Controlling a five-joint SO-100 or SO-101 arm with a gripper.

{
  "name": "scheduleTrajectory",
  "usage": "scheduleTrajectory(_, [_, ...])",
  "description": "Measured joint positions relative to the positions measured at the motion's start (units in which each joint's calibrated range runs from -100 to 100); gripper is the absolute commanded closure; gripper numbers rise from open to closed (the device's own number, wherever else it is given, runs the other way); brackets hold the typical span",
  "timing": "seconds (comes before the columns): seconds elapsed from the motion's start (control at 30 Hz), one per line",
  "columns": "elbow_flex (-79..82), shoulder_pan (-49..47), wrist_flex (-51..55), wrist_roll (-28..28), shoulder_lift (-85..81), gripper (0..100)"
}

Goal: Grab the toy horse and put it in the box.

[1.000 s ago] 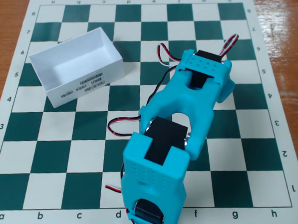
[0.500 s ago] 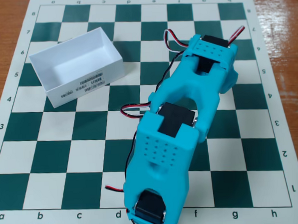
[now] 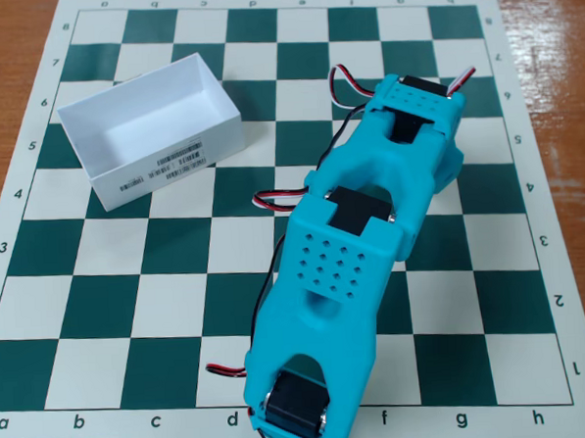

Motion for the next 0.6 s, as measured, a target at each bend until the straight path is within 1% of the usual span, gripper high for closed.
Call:
scheduleTrajectory(0.03, [-0.2, 0.0, 0.0, 0.0, 0.1, 70])
scheduleTrajectory(0.1, [-0.5, 0.0, 0.0, 0.0, 0.4, 76])
scheduleTrajectory(0.23, [-0.5, 0.0, 0.0, 0.0, 0.6, 97])
scheduleTrajectory(0.27, [-0.5, 0.0, 0.0, 0.0, 0.6, 100])
scheduleTrajectory(0.6, [-0.5, 0.0, -0.1, 0.4, 0.5, 100])
